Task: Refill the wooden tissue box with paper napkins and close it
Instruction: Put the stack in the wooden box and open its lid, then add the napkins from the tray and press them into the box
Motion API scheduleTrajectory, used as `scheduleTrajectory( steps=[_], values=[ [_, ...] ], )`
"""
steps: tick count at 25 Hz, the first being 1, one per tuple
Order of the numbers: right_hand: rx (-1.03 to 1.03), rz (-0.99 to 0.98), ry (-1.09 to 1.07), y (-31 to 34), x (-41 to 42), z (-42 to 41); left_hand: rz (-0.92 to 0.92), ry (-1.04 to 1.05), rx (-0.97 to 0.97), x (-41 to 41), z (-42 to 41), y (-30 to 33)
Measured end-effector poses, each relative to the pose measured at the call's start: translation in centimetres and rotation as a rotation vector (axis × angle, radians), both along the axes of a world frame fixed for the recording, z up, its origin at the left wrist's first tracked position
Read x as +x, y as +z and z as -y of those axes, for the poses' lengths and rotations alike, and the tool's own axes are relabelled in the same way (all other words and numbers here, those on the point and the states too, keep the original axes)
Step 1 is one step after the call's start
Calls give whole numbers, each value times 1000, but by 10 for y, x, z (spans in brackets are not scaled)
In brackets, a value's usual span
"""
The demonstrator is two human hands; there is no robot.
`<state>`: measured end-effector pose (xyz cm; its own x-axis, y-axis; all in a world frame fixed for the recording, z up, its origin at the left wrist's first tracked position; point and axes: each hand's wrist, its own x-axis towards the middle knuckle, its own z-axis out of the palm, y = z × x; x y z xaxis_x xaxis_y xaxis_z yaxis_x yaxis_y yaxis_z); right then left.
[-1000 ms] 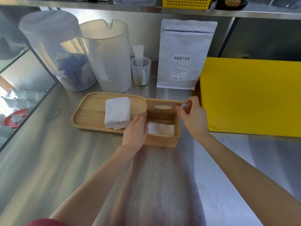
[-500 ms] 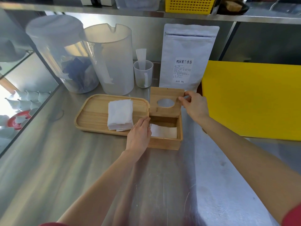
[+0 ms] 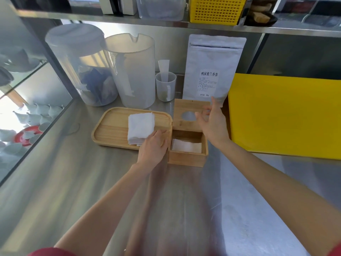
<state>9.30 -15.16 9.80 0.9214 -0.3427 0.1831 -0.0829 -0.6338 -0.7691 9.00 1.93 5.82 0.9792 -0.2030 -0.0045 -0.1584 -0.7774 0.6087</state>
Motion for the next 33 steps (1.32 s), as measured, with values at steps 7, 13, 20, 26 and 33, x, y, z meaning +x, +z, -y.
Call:
scheduleTrajectory(
  steps=[7, 13, 20, 26, 33],
  values=[
    [-118, -182, 315, 8, 12, -68, -60, 57, 22, 29, -47, 19],
    [-127, -487, 377, -7, 47, -105, -257, 178, -40, 73, -77, 17],
    [130, -765, 218, -43, 99, -123, -735, 320, -259, 121, -88, -10],
    [167, -854, 86, -68, 114, -133, -808, 383, -351, 136, -86, -32],
    [347, -810, 19, -78, 115, -134, -853, 465, -501, 137, -81, -44]
  ],
)
